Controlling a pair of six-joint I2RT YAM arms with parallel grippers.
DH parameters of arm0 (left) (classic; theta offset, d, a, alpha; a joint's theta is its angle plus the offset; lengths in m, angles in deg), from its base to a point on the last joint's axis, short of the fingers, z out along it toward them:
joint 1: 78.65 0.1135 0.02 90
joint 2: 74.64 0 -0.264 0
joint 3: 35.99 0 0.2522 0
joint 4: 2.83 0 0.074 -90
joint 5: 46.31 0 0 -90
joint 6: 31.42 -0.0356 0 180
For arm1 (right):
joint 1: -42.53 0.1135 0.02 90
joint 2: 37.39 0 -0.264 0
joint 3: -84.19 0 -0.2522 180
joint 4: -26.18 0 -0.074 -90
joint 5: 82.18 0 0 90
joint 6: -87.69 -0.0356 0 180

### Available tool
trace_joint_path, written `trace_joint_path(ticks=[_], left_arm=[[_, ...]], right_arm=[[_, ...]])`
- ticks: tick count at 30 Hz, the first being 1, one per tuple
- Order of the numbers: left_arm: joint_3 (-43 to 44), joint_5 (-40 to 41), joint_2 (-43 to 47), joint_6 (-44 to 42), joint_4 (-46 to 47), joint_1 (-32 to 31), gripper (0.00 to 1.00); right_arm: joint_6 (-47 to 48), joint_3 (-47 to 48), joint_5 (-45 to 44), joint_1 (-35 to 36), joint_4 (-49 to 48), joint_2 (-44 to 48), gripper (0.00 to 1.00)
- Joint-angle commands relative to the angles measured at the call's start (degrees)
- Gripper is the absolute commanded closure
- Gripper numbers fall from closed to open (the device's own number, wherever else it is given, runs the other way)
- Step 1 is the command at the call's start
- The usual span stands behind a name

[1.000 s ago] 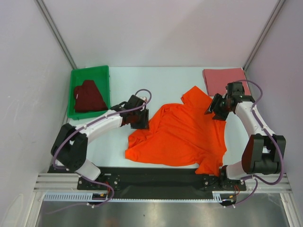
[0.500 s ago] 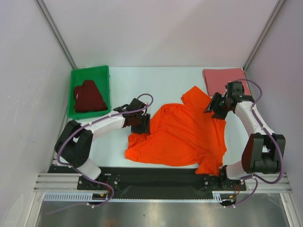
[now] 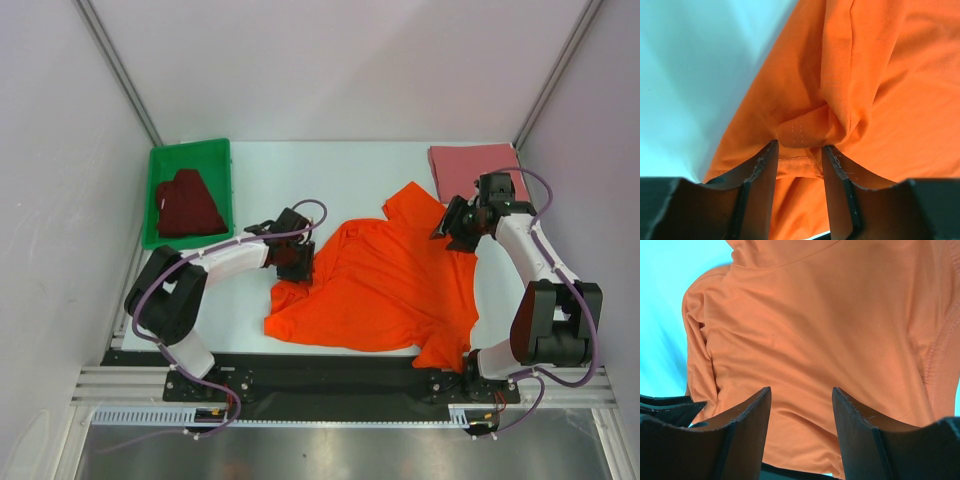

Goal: Fold and stack the t-shirts
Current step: Flatten the tshirt out

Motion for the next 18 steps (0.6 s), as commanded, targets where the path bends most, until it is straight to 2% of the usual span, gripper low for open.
trace_joint_path(ticks=[1, 6, 11, 18], left_arm=[[2.73, 0.77, -0.47, -2.38, 2.44, 0.36, 0.55], [4.04, 0.6, -1.7, -3.52, 2.7, 0.27, 0.54], [5.19, 1.04, -2.49, -4.49, 2.44, 0.36, 0.58], [5.19, 1.82, -2.23, -4.23, 2.0, 0.27, 0.92]], right_arm=[[-0.24, 0.79, 0.04, 1.07, -1.1, 0.73, 0.42], [-0.86, 0.87, -0.49, 1.96, -1.36, 0.47, 0.42], [-1.12, 1.05, -0.58, 3.62, -1.36, 0.29, 0.42], [0.54, 4.2, -5.23, 4.85, -0.66, -2.16, 0.41]])
